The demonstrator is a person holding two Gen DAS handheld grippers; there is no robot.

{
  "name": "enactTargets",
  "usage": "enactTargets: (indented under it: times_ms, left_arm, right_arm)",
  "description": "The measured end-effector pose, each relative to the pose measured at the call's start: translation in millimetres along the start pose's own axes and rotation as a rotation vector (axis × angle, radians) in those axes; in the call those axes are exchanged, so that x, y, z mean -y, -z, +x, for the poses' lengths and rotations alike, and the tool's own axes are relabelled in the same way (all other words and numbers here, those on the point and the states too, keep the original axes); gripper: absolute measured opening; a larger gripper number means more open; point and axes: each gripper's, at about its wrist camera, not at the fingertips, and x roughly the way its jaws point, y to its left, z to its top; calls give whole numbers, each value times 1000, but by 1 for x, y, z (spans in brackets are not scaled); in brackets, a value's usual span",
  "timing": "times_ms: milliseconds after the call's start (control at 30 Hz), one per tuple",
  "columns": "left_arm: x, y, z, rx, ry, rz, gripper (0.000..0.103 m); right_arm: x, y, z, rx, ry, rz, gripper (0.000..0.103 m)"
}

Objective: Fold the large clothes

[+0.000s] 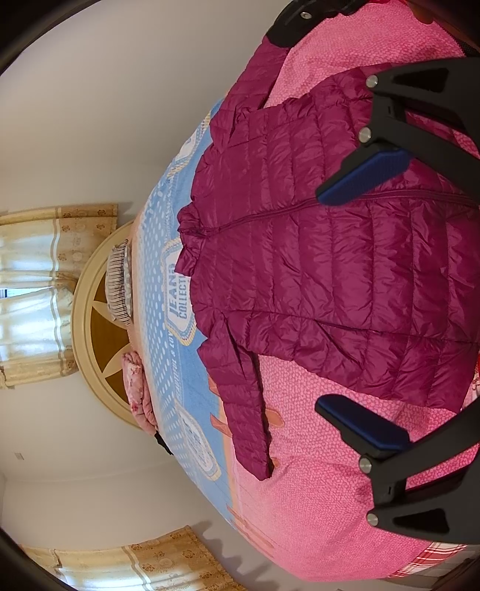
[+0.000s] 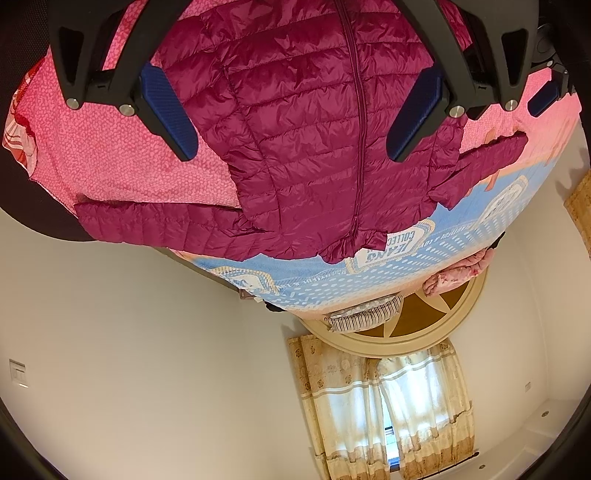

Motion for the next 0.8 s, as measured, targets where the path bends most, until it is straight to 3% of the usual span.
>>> enactTargets:
  times_ms: [800]
  left_arm:
    - [6, 3, -2, 1, -2, 6, 103]
  right_arm:
    - [-1, 1, 1, -10, -4, -1, 102]
